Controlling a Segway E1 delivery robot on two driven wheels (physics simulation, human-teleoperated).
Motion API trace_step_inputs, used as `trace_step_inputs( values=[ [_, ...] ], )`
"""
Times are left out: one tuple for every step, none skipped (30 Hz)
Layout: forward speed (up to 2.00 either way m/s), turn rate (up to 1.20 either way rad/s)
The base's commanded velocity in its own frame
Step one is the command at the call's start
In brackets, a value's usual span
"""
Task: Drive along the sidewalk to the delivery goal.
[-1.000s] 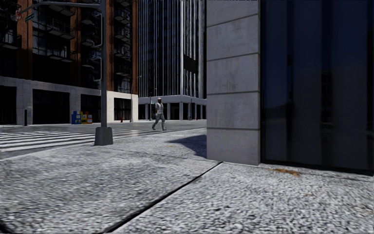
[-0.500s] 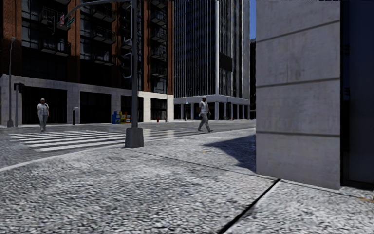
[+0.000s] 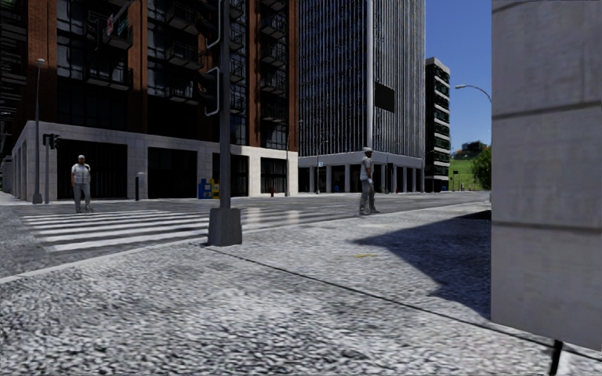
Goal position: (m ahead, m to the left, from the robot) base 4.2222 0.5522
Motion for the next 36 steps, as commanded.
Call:
trace_step_inputs(
  values=[
    [1.52,0.0],
    [1.52,0.0],
    [1.52,0.0],
    [1.52,0.0],
    [1.52,0.0],
    [1.52,0.0],
    [1.52,0.0],
    [1.52,0.0],
    [1.52,0.0],
    [1.52,0.0],
    [1.52,0.0],
    [1.52,0.0],
    [1.52,0.0],
    [1.52,0.0],
    [1.52,0.0],
    [1.52,0.0],
    [1.52,0.0],
    [1.52,0.0],
    [1.52,-0.04],
    [1.52,-0.07],
    [1.52,-0.08],
    [1.52,-0.08],
    [1.52,-0.09],
    [1.52,-0.09],
    [1.52,-0.09],
    [1.52,-0.09],
    [1.52,-0.09],
    [1.52,-0.09],
    [1.52,-0.09],
    [1.52,-0.09],
    [1.52,0.0],
    [1.52,0.0],
    [1.52,0.0],
    [1.52,0.0],
    [1.52,0.0],
    [1.52,0.0]
  ],
)
